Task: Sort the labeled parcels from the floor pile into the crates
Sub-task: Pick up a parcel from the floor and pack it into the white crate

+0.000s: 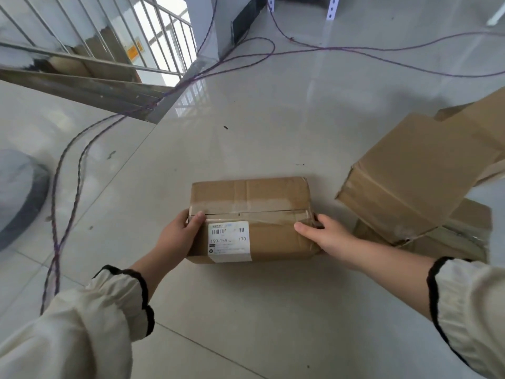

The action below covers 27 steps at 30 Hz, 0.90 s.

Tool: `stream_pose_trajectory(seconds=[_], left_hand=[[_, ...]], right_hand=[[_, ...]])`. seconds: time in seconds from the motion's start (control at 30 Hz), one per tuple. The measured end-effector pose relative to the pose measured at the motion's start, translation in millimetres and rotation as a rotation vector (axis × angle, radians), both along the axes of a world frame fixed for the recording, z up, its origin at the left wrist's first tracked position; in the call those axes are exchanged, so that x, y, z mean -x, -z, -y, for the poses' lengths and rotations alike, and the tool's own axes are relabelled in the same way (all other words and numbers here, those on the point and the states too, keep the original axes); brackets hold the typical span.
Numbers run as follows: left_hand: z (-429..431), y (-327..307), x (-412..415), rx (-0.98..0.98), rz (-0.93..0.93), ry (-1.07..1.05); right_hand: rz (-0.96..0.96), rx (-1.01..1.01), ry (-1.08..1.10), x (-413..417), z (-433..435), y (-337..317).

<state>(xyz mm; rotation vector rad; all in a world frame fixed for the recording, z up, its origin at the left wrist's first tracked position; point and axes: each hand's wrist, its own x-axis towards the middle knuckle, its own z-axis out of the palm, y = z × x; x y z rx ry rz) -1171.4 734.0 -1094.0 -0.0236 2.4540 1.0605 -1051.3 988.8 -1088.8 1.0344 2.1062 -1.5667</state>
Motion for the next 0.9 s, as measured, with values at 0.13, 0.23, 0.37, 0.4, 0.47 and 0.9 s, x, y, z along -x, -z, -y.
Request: stream_pose_trajectory(seconds=[0.13,0.23,0.37,0.4,0.47,0.9], left_hand=[[-12.8,0.2,12.6,0.146,-0.049,-0.057],[-16.4,-19.5,17.6,0.187,-0.057,-0.112],[-6.8,-79.5,13.2,0.175,0.001,-0.161],[-4.8,-99.5,13.1,0.14,0.027,-0.171],[-1.4,-149.1,13.1,0.084,0.078,-0.181],[-48.8,-628.7,-34.6,-0.095,0.187,-0.119]], right_hand=[[-0.019,-0.021,-0.07,4.3,6.3,1.1],[-0.049,0.004,-0.046,4.5,18.7,-10.0],[-0.057,0.075,-0.039,-4.0,31.1,-60.5],[-0.071,0.09,-0.027,-5.4,32.3,-80.9],[-0.093,0.106,-0.002,-8.6,33.2,-130.6],[-0.081,-0.011,0.126,-66.0,-16.4,-634.9]])
